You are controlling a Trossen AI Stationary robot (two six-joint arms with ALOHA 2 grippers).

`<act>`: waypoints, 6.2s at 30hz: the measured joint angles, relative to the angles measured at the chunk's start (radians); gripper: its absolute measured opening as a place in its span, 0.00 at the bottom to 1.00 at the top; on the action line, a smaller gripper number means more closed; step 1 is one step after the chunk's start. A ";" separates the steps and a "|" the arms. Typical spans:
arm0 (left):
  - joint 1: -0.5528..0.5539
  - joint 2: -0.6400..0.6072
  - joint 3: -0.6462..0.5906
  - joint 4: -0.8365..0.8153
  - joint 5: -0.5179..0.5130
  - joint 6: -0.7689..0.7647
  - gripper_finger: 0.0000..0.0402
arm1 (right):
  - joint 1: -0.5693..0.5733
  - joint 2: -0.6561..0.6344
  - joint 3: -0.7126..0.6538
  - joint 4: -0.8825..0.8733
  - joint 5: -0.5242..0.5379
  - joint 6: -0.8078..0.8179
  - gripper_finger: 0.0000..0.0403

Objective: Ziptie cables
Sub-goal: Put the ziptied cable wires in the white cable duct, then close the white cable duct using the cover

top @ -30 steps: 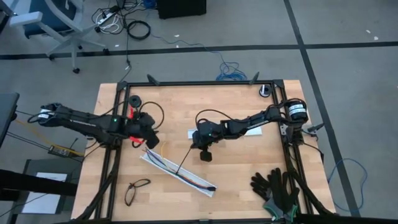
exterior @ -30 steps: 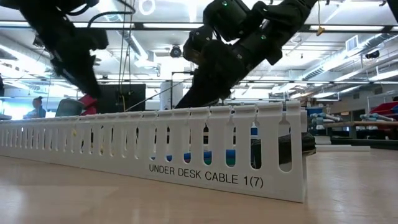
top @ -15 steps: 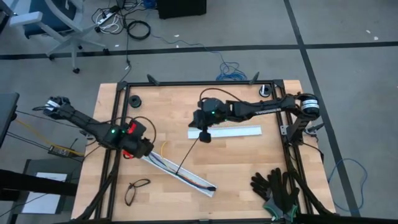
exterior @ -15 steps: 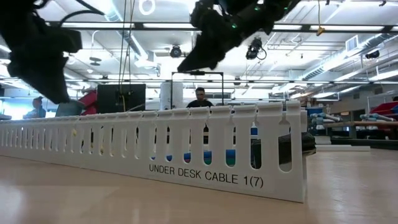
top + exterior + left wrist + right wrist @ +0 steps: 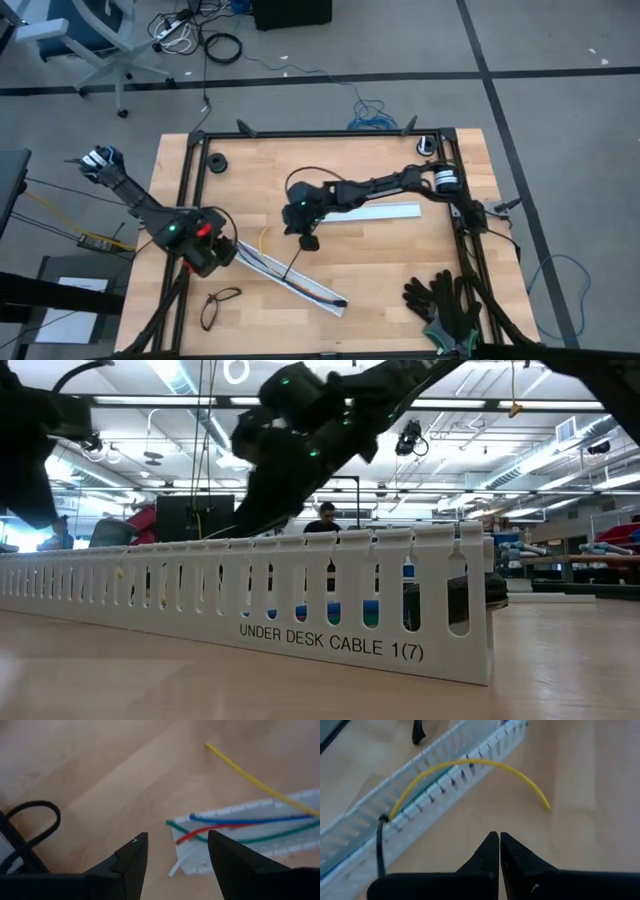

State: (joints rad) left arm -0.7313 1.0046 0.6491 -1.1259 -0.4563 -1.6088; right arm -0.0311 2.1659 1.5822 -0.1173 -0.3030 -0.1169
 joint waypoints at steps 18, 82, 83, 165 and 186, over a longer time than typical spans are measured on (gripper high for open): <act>-0.097 0.010 0.004 -0.005 0.033 -0.056 0.36 | 0.018 0.377 0.462 -0.091 -0.060 -0.010 0.00; -0.340 0.237 0.153 0.043 -0.314 -0.291 0.35 | -0.003 0.241 0.513 -0.095 0.290 -0.071 0.00; -0.329 0.247 0.153 0.052 -0.314 -0.280 0.35 | -0.017 0.228 0.513 -0.138 0.274 -0.065 0.00; 0.513 0.666 0.155 0.922 0.468 0.984 0.35 | 0.057 -0.745 -1.001 0.324 0.371 0.351 0.00; 0.759 0.630 0.218 0.831 0.354 1.426 0.35 | -0.140 -0.744 -1.001 0.324 0.520 0.068 0.03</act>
State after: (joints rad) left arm 0.0273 1.6348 0.8666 -0.2946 -0.1020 -0.1831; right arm -0.1706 1.4216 0.5816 0.2068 0.2167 -0.0484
